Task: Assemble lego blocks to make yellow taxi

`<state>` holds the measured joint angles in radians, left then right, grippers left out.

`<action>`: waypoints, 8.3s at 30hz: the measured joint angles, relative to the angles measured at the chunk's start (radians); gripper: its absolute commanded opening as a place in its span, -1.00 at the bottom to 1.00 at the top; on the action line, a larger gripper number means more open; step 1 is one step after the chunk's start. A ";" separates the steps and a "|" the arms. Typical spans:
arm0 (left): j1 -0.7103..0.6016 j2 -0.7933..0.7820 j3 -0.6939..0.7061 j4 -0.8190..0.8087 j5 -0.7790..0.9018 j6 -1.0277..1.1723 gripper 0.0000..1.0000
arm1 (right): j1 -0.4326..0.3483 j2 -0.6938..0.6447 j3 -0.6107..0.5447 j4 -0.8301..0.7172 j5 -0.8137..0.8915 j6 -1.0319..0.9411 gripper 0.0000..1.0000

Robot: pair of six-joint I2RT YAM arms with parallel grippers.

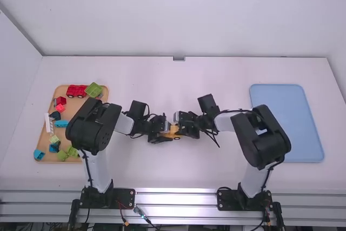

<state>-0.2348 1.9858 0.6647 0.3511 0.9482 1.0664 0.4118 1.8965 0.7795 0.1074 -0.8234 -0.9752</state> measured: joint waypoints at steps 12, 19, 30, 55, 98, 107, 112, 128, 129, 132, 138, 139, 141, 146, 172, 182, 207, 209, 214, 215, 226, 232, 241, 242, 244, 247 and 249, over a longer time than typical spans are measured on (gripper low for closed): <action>0.000 0.000 0.000 0.002 0.001 0.000 0.21 | -0.051 0.000 0.000 -0.009 0.008 -0.010 -0.44; 0.000 0.000 -0.002 0.008 0.002 -0.002 0.20 | -0.032 0.000 0.001 -0.014 0.018 -0.045 -0.49; 0.000 0.000 0.006 -0.024 0.008 0.006 0.19 | -0.032 -0.004 0.001 -0.037 0.013 -0.072 -0.52; -0.001 0.000 0.086 -0.182 -0.020 0.097 0.17 | -0.029 -0.017 -0.031 0.024 -0.009 -0.035 -0.58; 0.002 0.000 0.068 -0.152 -0.012 0.093 0.16 | 0.026 -0.016 -0.012 0.064 0.087 0.014 -0.69; 0.001 0.000 0.067 -0.152 -0.011 0.093 0.15 | 0.029 -0.047 -0.009 -0.010 0.097 0.003 -0.70; 0.001 0.000 0.067 -0.149 -0.011 0.092 0.15 | 0.029 -0.057 -0.014 -0.031 0.096 0.000 -0.70; 0.001 0.000 0.067 -0.146 -0.014 0.085 0.15 | 0.040 -0.059 -0.020 -0.039 0.075 0.005 -0.73; 0.001 0.000 0.067 -0.146 -0.014 0.085 0.15 | 0.040 -0.059 -0.020 -0.039 0.076 0.005 -0.72; 0.001 0.000 0.067 -0.147 -0.014 0.085 0.16 | 0.040 -0.059 -0.020 -0.034 0.080 0.005 -0.72; 0.001 0.000 0.068 -0.155 -0.013 0.087 0.15 | 0.040 -0.059 -0.020 -0.023 0.090 0.006 -0.75; 0.001 0.000 0.068 -0.156 -0.013 0.090 0.15 | 0.040 -0.060 -0.020 -0.022 0.092 0.005 -0.74; 0.001 0.000 0.068 -0.156 -0.012 0.091 0.15 | 0.040 -0.061 -0.020 -0.023 0.097 0.005 -0.76; 0.001 0.000 0.068 -0.158 -0.011 0.094 0.15 | 0.040 -0.061 -0.020 -0.024 0.098 0.007 -0.70; 0.001 0.000 0.067 -0.155 -0.010 0.093 0.16 | 0.035 -0.061 -0.022 0.018 0.071 0.006 0.47; 0.001 0.000 0.068 -0.153 -0.011 0.093 0.16 | -0.034 -0.091 -0.019 -0.011 -0.100 -0.017 -1.00; 0.001 0.000 0.067 -0.148 -0.014 0.085 0.15 | 0.009 0.024 -0.020 0.118 -0.105 0.081 -1.00; 0.001 0.000 0.067 -0.148 -0.014 0.085 0.15 | 0.014 0.019 -0.019 0.116 -0.089 0.086 -1.00; 0.001 0.000 0.067 -0.148 -0.014 0.085 0.15 | 0.020 0.011 -0.017 0.101 -0.068 0.090 -1.00; 0.001 0.000 0.067 -0.148 -0.014 0.085 0.14 | 0.020 0.011 -0.015 0.100 -0.067 0.090 -1.00; 0.005 0.000 0.067 -0.145 -0.014 0.083 0.14 | 0.002 0.050 -0.006 0.120 -0.130 0.075 -1.00; 0.004 0.000 0.061 -0.130 -0.014 0.078 0.15 | -0.003 0.053 0.000 0.103 -0.135 0.071 -1.00; 0.004 0.000 0.061 -0.130 -0.014 0.077 0.15 | -0.002 0.053 0.004 0.109 -0.132 0.068 -1.00; 0.004 0.000 0.061 -0.130 -0.014 0.077 0.15 | -0.002 0.053 0.003 0.117 -0.135 0.069 -1.00; 0.004 0.000 0.061 -0.129 -0.016 0.074 0.14 | -0.003 0.053 0.002 0.127 -0.138 0.068 -1.00; 0.003 0.000 0.062 -0.126 -0.018 0.070 0.15 | -0.012 0.051 0.003 0.127 -0.150 0.058 -0.94; 0.003 0.000 0.062 -0.125 -0.018 0.070 0.17 | -0.023 0.041 0.003 0.119 -0.153 0.055 0.29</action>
<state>-0.2314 1.9858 0.7265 0.2260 0.9302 1.1362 0.3893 1.9377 0.7822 0.2268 -0.9764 -0.9199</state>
